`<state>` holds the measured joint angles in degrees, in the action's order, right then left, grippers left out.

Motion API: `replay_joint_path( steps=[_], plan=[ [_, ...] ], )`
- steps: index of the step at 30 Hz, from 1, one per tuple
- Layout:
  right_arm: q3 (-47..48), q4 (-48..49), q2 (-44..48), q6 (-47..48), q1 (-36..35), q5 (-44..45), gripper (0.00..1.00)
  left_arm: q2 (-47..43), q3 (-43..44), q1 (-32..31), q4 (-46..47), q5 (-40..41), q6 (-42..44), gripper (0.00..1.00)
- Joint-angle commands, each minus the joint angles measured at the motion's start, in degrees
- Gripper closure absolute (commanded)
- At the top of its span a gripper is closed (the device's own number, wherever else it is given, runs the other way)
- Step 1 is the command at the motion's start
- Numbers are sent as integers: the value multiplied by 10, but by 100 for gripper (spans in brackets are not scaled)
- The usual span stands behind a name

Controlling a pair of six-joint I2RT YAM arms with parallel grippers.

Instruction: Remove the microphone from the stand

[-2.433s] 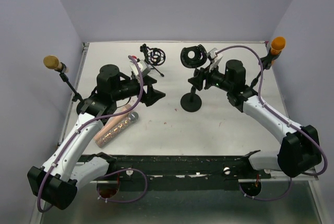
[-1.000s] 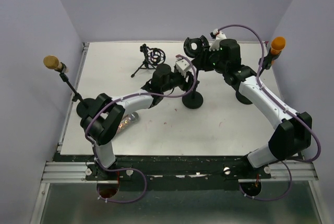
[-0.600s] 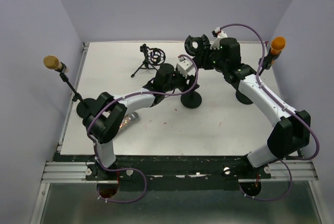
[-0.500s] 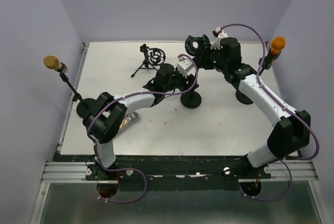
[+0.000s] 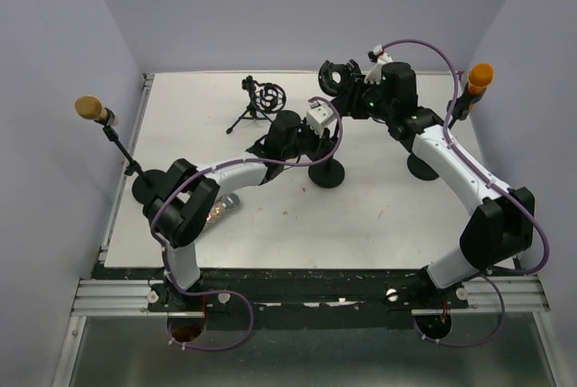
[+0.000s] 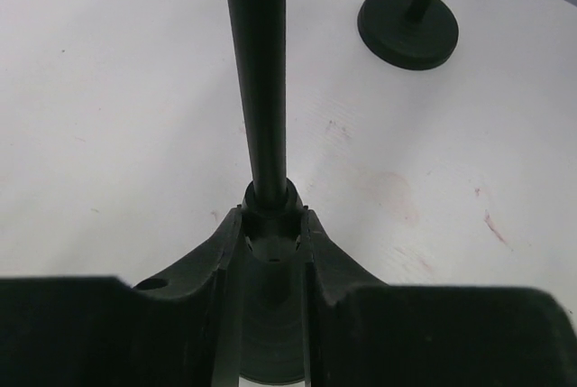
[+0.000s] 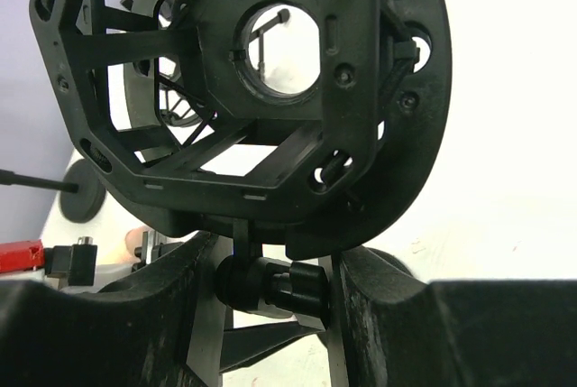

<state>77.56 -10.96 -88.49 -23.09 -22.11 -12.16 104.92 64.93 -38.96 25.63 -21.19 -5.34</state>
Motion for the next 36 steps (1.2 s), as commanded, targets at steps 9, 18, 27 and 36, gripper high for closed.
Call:
replay_joint_path(
  steps=[9,18,27,36],
  plan=[
    [60,-25,-63,-220,8,-29,99,-138,-23,-84,-162,405,160,100],
    [13,49,-71,-200,8,-69,99,-132,-26,-59,-220,343,123,100],
    [-115,245,-25,-95,8,-295,99,-193,-95,79,-229,-195,31,29],
    [-123,292,-27,-79,8,-374,99,-120,-79,100,-181,-290,35,40]
  ],
)
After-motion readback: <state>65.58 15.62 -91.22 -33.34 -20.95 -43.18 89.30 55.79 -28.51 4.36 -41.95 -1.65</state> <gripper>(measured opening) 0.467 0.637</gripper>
